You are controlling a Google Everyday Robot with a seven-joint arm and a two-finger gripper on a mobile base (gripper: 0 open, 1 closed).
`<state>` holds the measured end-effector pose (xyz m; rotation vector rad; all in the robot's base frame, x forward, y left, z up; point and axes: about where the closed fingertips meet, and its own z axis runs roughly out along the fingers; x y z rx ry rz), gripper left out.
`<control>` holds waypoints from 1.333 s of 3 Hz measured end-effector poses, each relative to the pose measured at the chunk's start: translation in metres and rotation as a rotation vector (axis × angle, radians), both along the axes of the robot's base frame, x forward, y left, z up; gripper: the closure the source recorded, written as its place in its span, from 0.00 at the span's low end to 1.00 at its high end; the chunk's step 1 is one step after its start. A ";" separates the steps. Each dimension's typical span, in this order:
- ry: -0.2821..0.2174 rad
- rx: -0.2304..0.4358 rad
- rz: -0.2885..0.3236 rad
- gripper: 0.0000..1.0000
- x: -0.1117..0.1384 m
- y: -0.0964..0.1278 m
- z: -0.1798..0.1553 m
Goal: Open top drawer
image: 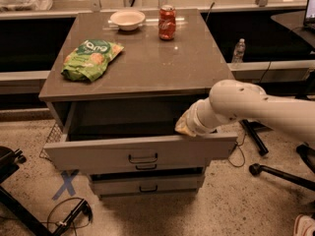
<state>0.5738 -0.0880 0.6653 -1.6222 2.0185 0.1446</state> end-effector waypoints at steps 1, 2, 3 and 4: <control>0.003 0.001 -0.001 1.00 -0.002 0.000 0.000; 0.072 0.007 -0.021 1.00 -0.043 -0.001 -0.011; 0.111 0.011 -0.033 1.00 -0.062 -0.002 -0.015; 0.110 0.010 -0.033 0.83 -0.063 -0.002 -0.014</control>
Offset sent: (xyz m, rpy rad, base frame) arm -0.1888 -0.0047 -0.0456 0.0320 0.3170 -0.0971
